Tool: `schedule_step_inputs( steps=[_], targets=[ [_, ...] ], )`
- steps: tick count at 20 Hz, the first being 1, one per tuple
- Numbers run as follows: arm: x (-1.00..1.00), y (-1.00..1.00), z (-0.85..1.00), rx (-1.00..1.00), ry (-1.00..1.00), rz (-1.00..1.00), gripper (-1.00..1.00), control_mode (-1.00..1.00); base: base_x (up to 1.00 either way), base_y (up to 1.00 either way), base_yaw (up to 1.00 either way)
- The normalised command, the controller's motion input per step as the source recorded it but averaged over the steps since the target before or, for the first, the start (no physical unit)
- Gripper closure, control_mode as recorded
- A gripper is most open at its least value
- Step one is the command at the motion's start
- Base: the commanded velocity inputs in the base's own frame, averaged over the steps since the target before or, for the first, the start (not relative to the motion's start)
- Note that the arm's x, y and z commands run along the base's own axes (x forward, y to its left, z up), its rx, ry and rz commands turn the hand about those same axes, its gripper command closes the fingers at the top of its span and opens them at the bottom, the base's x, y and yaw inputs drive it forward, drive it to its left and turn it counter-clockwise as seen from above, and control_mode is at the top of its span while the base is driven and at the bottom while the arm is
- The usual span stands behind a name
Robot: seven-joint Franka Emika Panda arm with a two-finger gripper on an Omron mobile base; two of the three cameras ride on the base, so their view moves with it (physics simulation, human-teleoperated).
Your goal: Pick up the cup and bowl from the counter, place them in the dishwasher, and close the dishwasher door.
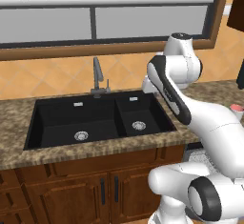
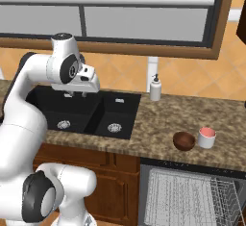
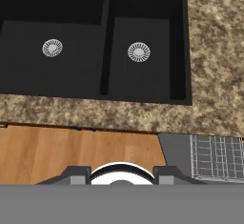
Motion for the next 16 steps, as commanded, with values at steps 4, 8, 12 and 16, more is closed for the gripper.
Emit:
schedule_step_inputs(
  steps=[4,8,12,16],
  targets=[
    [-0.28,0.00,0.00,0.00,-0.07,0.00,-1.00,-1.00,0.00,0.00,0.00],
    [-0.92,0.00,0.00,0.00,-0.06,0.00,-1.00,-1.00,0.00,0.00,0.00],
    [-0.96,-0.02,-0.09,0.02,0.00,0.00,-1.00,-1.00,0.00,0.00,0.00],
    [-0.73,0.00,0.00,0.02,-0.02,-0.03,-1.00,-1.00,0.00,0.00,0.00]
  ],
)
